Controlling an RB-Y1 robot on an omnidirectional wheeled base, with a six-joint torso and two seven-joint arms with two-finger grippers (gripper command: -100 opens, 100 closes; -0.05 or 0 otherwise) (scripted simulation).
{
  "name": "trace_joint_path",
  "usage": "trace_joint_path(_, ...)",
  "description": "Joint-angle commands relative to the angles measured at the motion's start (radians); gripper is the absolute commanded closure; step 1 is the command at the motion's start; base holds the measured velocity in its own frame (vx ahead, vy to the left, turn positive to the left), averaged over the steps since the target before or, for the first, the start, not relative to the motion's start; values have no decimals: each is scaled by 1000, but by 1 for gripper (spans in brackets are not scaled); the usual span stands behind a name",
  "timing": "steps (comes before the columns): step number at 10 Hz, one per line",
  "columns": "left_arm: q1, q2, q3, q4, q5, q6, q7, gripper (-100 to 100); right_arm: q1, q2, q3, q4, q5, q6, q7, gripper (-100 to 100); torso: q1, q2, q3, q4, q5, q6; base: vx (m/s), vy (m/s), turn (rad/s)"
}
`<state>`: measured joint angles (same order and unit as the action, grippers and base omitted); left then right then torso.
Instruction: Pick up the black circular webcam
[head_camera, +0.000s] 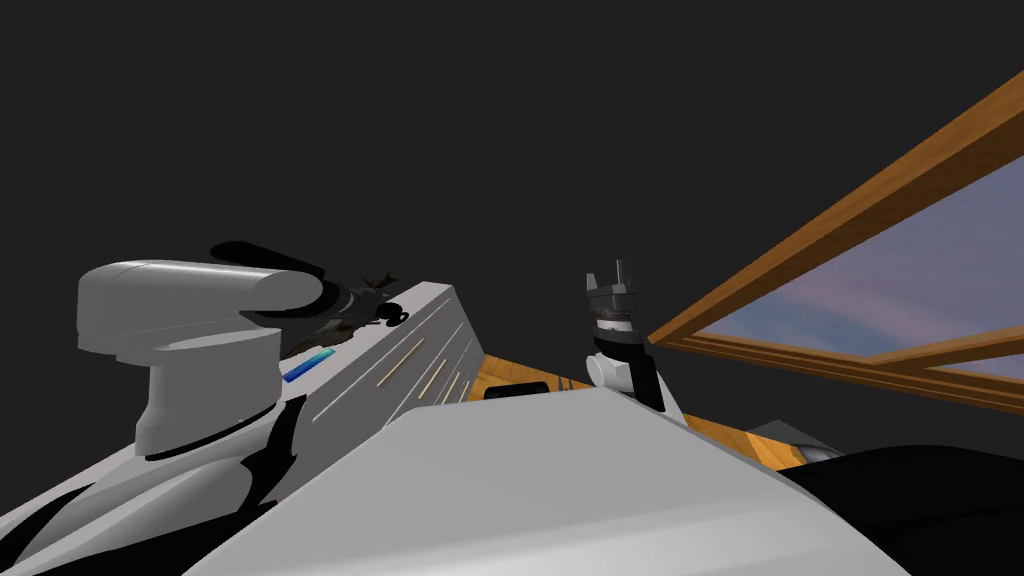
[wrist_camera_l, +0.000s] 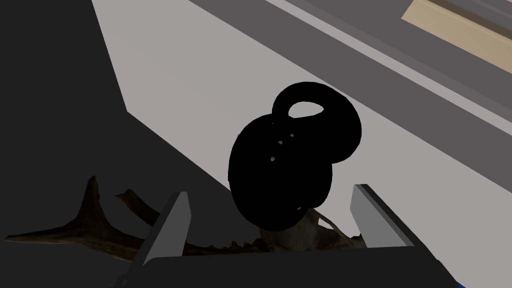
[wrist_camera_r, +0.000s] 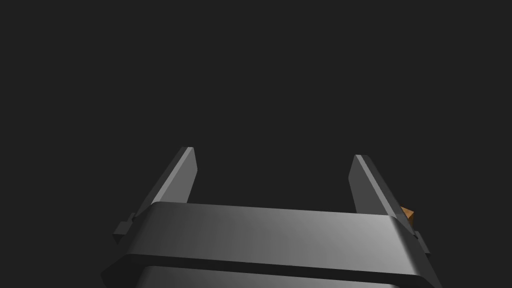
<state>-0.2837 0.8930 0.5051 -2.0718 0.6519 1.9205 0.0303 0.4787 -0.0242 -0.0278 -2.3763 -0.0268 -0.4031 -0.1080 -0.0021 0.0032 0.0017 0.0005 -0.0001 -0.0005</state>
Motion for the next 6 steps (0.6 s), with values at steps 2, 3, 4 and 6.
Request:
trace_joint_path(2, -1, 11, 2, 63, -10, -44, -26, -100, 0, 0, 0, 0, 0, 0, 0, 0, 0, 0, 0, 0, 0, 0, -51, -31, -70)
trace_joint_path(3, -2, 18, 4, 103, -16, -70, -41, -100, 0, 0, 0, 0, 0, 0, 0, 0, 0, 0, 0, 0, 0, 0, -33, -29, -60)
trace_joint_path(4, -4, 25, 5, 133, -23, -95, -57, -100, 0, 0, 0, 0, 0, 0, 0, 0, 0, 0, 0, 0, 0, 0, -48, -41, -89)
trace_joint_path(6, -5, 32, 7, 181, -29, -121, -72, -100, 0, 0, 0, 0, 0, 0, 0, 0, 0, 0, 0, 0, 0, 0, -41, -35, -60)
